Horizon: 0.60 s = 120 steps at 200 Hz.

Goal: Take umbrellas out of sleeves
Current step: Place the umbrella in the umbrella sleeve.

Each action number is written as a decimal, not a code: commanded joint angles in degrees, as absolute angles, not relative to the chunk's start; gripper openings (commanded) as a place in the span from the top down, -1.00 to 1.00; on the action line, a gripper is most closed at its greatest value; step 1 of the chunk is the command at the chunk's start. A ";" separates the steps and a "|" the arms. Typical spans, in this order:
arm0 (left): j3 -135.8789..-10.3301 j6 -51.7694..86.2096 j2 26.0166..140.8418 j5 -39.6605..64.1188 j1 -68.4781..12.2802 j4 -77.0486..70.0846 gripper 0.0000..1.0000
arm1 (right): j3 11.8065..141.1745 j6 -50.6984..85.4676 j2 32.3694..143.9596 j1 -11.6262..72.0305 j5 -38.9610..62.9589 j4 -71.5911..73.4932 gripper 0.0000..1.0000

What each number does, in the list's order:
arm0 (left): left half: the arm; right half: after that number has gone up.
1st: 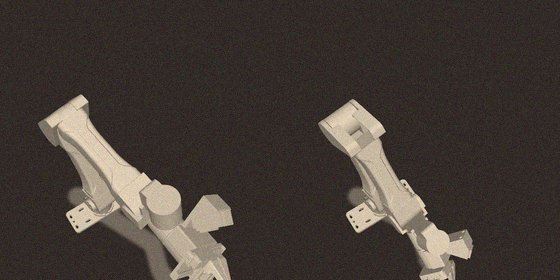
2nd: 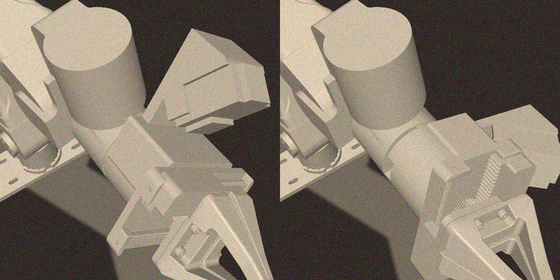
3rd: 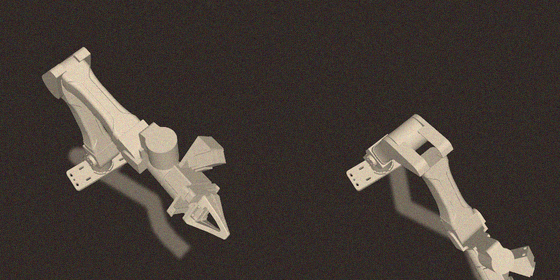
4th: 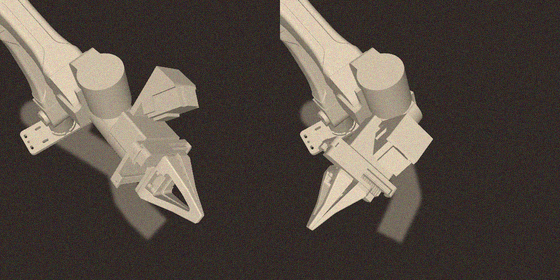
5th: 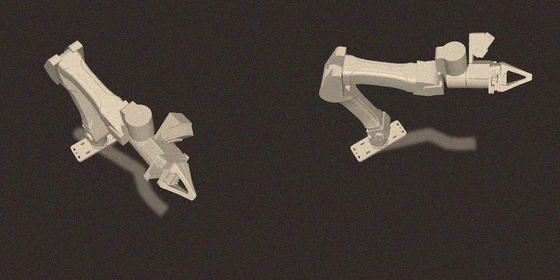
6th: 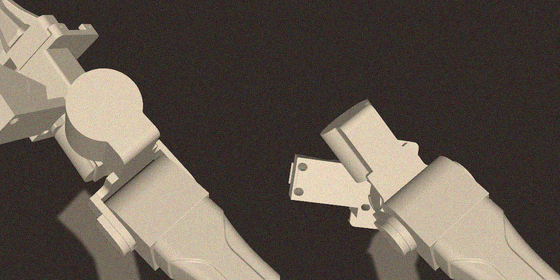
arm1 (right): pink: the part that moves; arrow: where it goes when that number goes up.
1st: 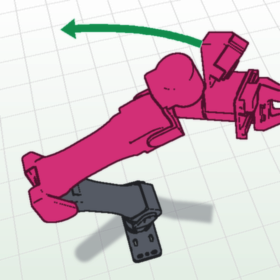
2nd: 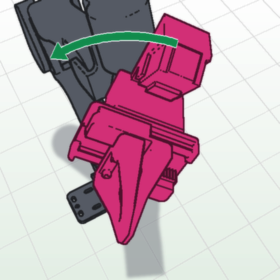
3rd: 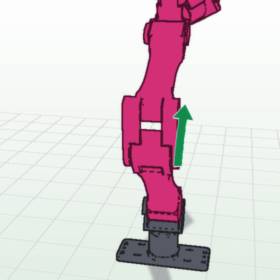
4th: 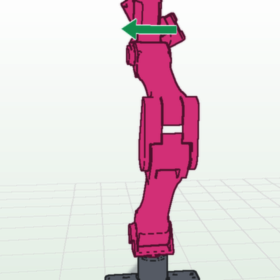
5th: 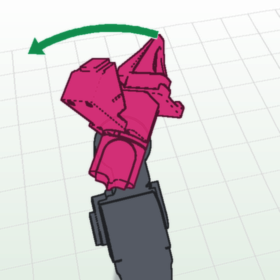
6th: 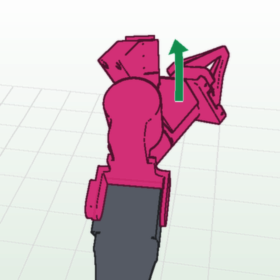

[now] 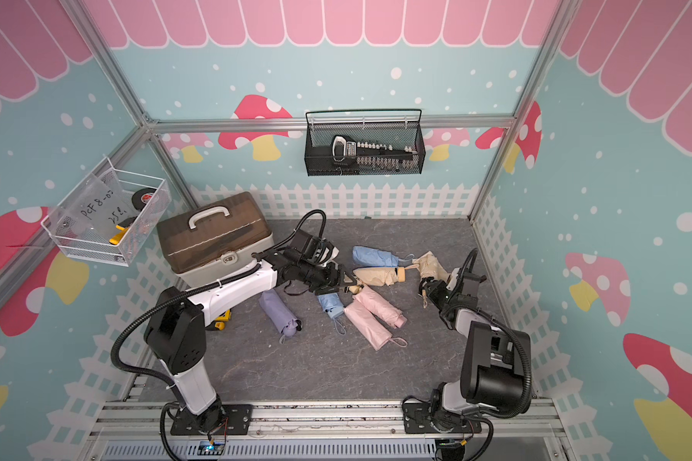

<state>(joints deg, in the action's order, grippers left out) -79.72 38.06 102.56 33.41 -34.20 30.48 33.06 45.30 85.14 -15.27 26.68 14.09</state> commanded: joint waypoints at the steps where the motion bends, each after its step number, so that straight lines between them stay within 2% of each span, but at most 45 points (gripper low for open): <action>1: -76.30 35.00 98.22 30.26 -32.51 31.90 -0.59 | 33.75 42.87 88.42 -15.91 25.44 9.06 1.00; 32: -72.11 34.39 95.20 29.53 -29.99 32.43 -0.59 | 35.18 40.51 90.65 -15.95 24.25 6.32 0.91; 78: -68.94 34.19 92.14 29.18 -27.01 32.39 -0.59 | 36.77 37.72 89.23 -15.93 22.19 1.35 0.26; 120: -67.46 33.86 90.37 29.53 -25.26 32.35 -0.59 | 39.36 35.31 88.09 -15.91 21.01 -3.59 -0.21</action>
